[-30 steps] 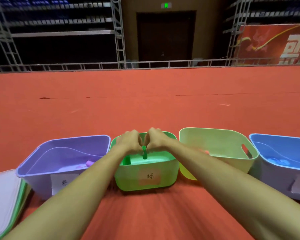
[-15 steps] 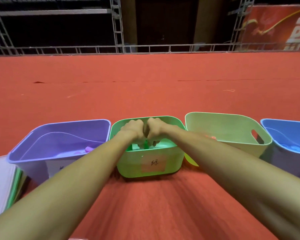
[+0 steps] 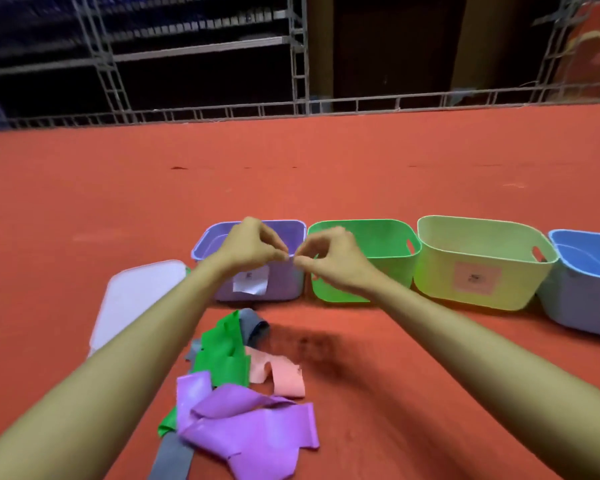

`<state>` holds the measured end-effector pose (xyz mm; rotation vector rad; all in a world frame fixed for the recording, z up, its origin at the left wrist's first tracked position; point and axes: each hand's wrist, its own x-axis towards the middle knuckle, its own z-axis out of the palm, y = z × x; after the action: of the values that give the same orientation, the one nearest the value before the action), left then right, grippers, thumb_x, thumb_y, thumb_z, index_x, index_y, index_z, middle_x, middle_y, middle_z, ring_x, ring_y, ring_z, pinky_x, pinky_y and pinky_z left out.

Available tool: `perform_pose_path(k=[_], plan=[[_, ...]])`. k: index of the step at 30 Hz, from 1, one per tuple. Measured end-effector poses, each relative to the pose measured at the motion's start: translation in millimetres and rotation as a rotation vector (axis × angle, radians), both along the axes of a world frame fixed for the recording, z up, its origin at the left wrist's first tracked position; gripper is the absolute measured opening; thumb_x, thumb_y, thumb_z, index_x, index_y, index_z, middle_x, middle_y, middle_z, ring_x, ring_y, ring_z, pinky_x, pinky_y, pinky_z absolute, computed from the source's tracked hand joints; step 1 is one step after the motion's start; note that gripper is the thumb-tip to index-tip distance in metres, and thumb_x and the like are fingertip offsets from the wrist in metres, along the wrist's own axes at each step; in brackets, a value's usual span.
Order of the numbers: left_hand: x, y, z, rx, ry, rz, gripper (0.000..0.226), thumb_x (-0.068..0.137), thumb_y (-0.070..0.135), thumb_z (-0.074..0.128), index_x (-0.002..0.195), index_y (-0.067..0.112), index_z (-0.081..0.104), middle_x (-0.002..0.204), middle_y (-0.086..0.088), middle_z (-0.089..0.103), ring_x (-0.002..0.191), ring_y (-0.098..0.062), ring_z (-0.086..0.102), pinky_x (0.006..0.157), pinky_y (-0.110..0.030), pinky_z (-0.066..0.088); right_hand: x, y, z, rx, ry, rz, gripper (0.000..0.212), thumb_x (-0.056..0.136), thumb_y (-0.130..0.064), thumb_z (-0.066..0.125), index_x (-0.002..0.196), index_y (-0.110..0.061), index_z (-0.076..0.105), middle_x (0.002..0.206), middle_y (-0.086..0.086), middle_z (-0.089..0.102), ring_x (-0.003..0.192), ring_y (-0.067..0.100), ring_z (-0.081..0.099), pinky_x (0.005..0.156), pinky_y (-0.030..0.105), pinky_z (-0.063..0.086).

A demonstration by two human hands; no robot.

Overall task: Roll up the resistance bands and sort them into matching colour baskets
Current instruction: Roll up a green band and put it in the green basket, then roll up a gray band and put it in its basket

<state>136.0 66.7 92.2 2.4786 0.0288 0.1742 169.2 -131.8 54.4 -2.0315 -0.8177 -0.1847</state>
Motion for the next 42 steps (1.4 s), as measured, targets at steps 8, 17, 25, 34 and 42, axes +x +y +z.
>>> perform_pose_path(k=[8, 17, 25, 34, 42], plan=[[-115, 46, -90, -0.198, 0.006, 0.299, 0.016, 0.081, 0.009, 0.085, 0.078, 0.024, 0.08, 0.08, 0.005, 0.079, 0.078, -0.009, 0.069, 0.078, -0.028, 0.052, -53, 33, -91, -0.469, 0.164, -0.053, 0.014, 0.07, -0.03, 0.065, 0.078, -0.025, 0.076, 0.086, 0.0, 0.078, 0.088, 0.022, 0.073, 0.077, 0.032, 0.057], [-156, 70, -163, -0.017, 0.002, 0.301, 0.029, 0.081, 0.028, 0.083, 0.107, 0.018, 0.077, 0.105, 0.007, 0.075, 0.092, -0.013, 0.067, 0.088, -0.027, 0.05, -42, 80, -117, -0.408, -0.01, -0.02, 0.062, 0.081, -0.018, 0.071, 0.142, -0.021, 0.061, 0.139, 0.009, 0.061, 0.126, 0.033, 0.055, 0.108, 0.041, 0.043], [-144, 100, -174, 0.039, 0.002, 0.363, 0.017, 0.071, 0.045, 0.06, 0.075, 0.031, 0.069, 0.088, 0.01, 0.077, 0.09, -0.021, 0.071, 0.081, -0.038, 0.056, -26, 103, -97, -0.369, -0.193, -0.097, 0.034, 0.079, -0.016, 0.06, 0.105, -0.024, 0.081, 0.102, 0.004, 0.079, 0.1, 0.034, 0.07, 0.083, 0.039, 0.056], [-127, 48, -139, 0.063, -0.328, 0.357, 0.042, 0.077, 0.037, 0.075, 0.116, 0.02, 0.071, 0.112, -0.002, 0.073, 0.11, -0.03, 0.063, 0.094, -0.043, 0.05, -37, 34, -13, 0.372, 0.045, -0.162, 0.019, 0.081, -0.007, 0.066, 0.087, -0.017, 0.081, 0.079, 0.006, 0.079, 0.07, 0.016, 0.072, 0.072, 0.048, 0.064], [-122, -83, -53, -0.618, -0.178, -0.303, 0.052, 0.076, 0.026, 0.092, 0.121, 0.018, 0.069, 0.112, 0.004, 0.077, 0.104, -0.007, 0.07, 0.094, -0.026, 0.053, -92, -55, 66, 0.41, -0.191, -0.104, 0.018, 0.085, 0.0, 0.069, 0.089, -0.01, 0.083, 0.068, -0.006, 0.075, 0.057, 0.0, 0.063, 0.054, 0.02, 0.049]])
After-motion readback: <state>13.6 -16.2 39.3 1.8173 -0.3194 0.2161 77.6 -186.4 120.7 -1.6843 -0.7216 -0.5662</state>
